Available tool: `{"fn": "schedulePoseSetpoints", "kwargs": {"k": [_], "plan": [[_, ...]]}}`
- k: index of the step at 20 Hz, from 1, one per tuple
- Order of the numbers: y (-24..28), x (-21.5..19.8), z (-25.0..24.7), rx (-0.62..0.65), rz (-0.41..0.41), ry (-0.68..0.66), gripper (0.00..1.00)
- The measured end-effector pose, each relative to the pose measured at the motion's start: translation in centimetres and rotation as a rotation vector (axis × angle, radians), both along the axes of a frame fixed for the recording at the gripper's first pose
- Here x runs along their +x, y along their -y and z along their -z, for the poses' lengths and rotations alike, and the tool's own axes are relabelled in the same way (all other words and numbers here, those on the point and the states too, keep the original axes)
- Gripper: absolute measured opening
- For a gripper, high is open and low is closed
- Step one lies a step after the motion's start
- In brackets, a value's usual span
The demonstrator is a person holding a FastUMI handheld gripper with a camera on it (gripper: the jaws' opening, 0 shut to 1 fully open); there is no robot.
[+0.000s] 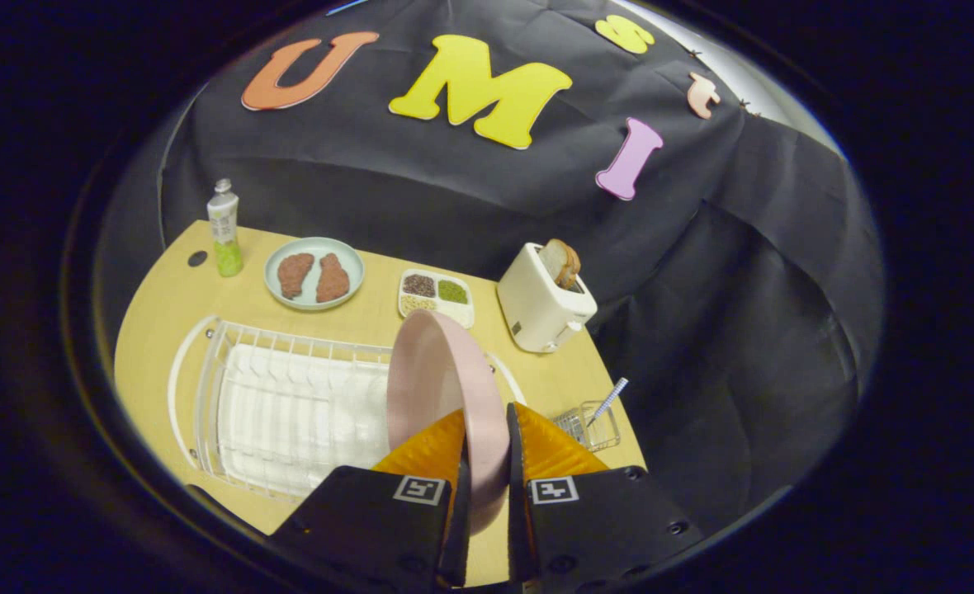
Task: Take the plate from the dish rack, then take the spoon from the basket and place it into the plate.
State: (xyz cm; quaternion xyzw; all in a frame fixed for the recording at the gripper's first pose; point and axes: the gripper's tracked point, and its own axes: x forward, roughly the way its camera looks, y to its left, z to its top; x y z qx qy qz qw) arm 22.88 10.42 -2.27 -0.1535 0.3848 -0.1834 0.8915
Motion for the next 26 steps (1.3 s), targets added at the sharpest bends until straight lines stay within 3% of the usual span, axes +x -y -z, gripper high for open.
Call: {"fn": "schedulePoseSetpoints", "kwargs": {"k": [7, 13, 18, 22, 26], "plan": [[0.2, -7.8, -2.5, 0.211, -0.152, 0.194, 0.24], [0.4, -17.1, 2.9, 0.420, -0.256, 0.276, 0.24], [1.0, -20.9, 9.9, 0.515, -0.273, 0.208, 0.24], [2.5, -21.2, 15.9, 0.531, -0.236, 0.127, 0.24], [4.3, -21.4, 18.5, 0.587, -0.232, 0.070, 0.24]]}}
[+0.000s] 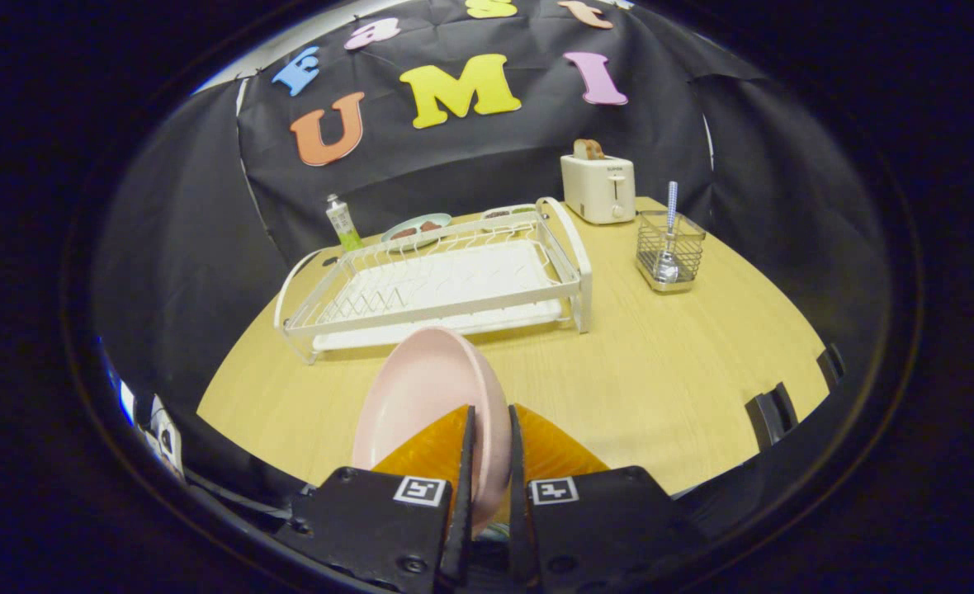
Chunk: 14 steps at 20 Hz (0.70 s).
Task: Take the plate from the dish rack, then take the spoon from the basket and place it into the plate.
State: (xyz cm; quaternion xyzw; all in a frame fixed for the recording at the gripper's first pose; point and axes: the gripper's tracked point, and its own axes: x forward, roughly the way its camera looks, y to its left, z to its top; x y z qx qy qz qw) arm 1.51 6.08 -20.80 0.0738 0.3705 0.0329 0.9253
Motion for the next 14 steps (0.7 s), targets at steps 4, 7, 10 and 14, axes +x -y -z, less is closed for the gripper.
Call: {"fn": "schedulePoseSetpoints", "kwargs": {"k": [4, 7, 10, 14], "plan": [[1.3, 0.7, 2.1, 0.092, -0.027, -0.022, 0.24], [2.2, 1.0, 3.8, 0.111, -0.038, -0.044, 0.26], [2.8, 1.0, 4.6, 0.080, -0.047, -0.039, 0.32], [3.2, 1.3, 4.9, 0.015, -0.046, -0.016, 0.42]]}}
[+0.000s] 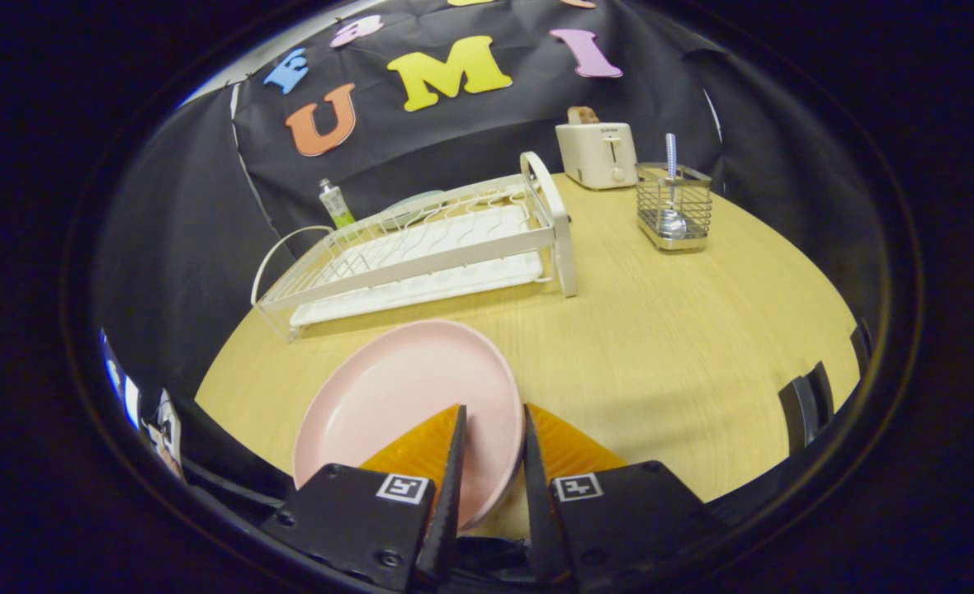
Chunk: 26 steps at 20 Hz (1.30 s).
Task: Take the plate from the dish rack, then take the spoon from the basket and place it into the plate.
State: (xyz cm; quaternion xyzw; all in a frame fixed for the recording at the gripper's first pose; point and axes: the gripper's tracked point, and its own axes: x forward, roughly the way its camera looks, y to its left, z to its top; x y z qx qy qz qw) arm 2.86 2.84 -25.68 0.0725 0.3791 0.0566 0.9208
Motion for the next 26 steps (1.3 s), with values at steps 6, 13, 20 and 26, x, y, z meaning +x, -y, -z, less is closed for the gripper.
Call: {"fn": "schedulePoseSetpoints", "kwargs": {"k": [6, 13, 20, 26], "plan": [[2.5, 1.4, -3.1, -0.088, 0.020, 0.156, 0.85], [6.4, 3.8, -7.7, -0.122, 0.078, 0.316, 1.00], [14.2, 8.8, -11.9, -0.155, 0.198, 0.390, 1.00], [19.3, 15.6, -12.9, -0.088, 0.222, 0.376, 1.00]]}}
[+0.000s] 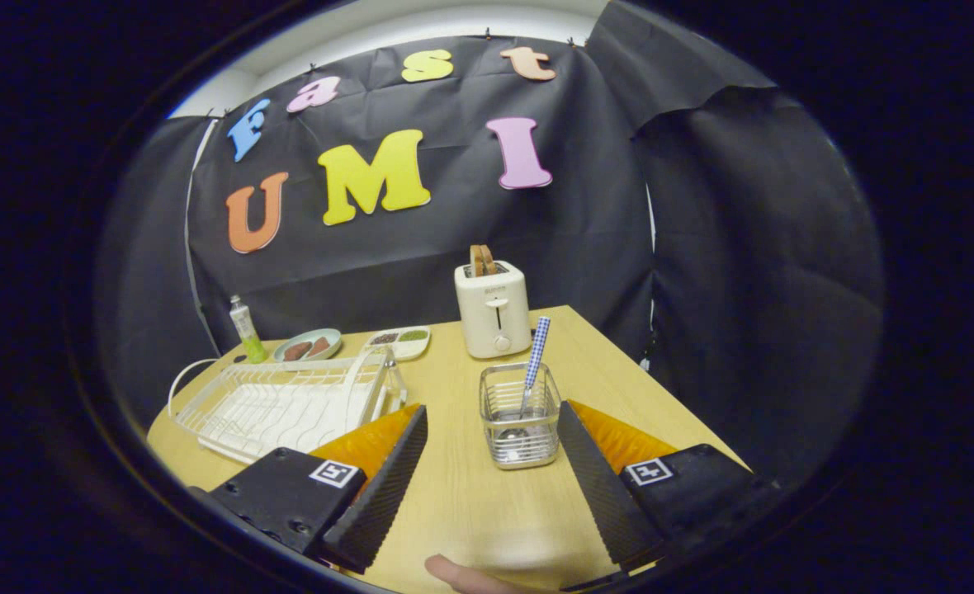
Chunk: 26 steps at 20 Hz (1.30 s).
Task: Take the plate from the dish rack, then take the spoon from the basket and place it into the plate.
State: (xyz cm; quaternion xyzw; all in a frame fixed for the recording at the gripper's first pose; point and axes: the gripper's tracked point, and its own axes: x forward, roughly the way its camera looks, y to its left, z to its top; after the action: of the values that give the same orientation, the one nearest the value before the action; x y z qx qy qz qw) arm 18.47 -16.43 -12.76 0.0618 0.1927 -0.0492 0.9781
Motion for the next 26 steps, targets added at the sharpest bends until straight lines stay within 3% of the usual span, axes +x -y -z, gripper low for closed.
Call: {"fn": "schedulePoseSetpoints", "kwargs": {"k": [5, 7, 11, 13, 17, 20, 26], "plan": [[4.1, 6.6, -0.1, 0.043, 0.032, -0.013, 1.00], [4.4, 8.9, 0.4, 0.072, 0.008, -0.029, 1.00], [5.3, 12.0, 2.0, 0.106, 0.003, -0.064, 0.92], [5.4, 12.7, 2.4, 0.123, -0.003, -0.063, 0.81], [5.2, 13.0, 1.7, 0.128, 0.002, -0.009, 0.23], [4.5, 12.4, 0.8, 0.123, 0.001, 0.017, 0.17], [3.5, 11.3, -3.8, 0.062, 0.021, 0.139, 0.16]]}}
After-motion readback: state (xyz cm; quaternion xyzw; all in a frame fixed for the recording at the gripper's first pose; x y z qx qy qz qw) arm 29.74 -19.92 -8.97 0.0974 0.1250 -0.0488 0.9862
